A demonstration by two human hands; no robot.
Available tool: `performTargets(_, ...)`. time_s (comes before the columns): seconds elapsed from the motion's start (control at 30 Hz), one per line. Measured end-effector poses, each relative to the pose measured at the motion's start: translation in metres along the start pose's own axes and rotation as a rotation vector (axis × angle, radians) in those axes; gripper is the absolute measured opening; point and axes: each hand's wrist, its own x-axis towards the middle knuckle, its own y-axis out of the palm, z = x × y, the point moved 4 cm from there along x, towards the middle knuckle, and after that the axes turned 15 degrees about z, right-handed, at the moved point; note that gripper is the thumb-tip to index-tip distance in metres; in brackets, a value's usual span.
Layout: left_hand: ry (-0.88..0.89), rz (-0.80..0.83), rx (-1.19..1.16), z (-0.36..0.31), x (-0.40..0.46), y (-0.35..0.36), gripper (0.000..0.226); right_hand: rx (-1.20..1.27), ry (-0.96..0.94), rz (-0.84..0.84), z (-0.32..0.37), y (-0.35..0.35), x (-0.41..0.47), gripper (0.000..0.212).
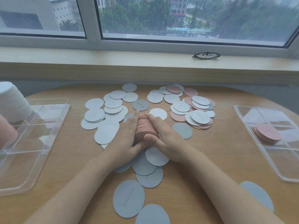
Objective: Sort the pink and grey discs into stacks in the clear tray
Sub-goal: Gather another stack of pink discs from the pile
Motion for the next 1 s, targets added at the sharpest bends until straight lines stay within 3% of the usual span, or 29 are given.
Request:
performTargets(0.13, 0.022, -0.043, 0.074, -0.002, -0.001, -0.002, 0.099, -0.178, 0.020, -0.022, -0.001, 0.001, 0.001, 0.072)
performTargets(0.27, 0.037, -0.047, -0.080, -0.003, -0.003, -0.002, 0.083, -0.234, -0.005, -0.101, -0.009, -0.014, 0.002, 0.076)
performTargets(0.4, -0.008, -0.036, -0.140, 0.002, -0.003, -0.001, 0.082, -0.334, 0.257, -0.464, -0.050, -0.050, -0.006, 0.056)
performTargets(0.53, 0.002, -0.022, -0.152, 0.003, -0.003, 0.000, 0.082, -0.461, 0.517, -0.383, -0.078, -0.061, -0.009, 0.035)
performTargets(0.73, -0.005, -0.022, -0.152, 0.002, -0.003, -0.001, 0.083, -0.492, 0.501, -0.403, -0.075, -0.063, -0.004, 0.025)
performTargets(0.87, -0.014, -0.019, -0.176, 0.004, -0.003, -0.001, 0.083, -0.690, 0.518, -0.421, -0.073, -0.060, -0.003, 0.024)
performTargets(1.0, -0.013, -0.021, -0.193, 0.004, -0.004, -0.001, 0.082, -0.775, 0.464, -0.573, -0.068, -0.061, -0.004, 0.034)
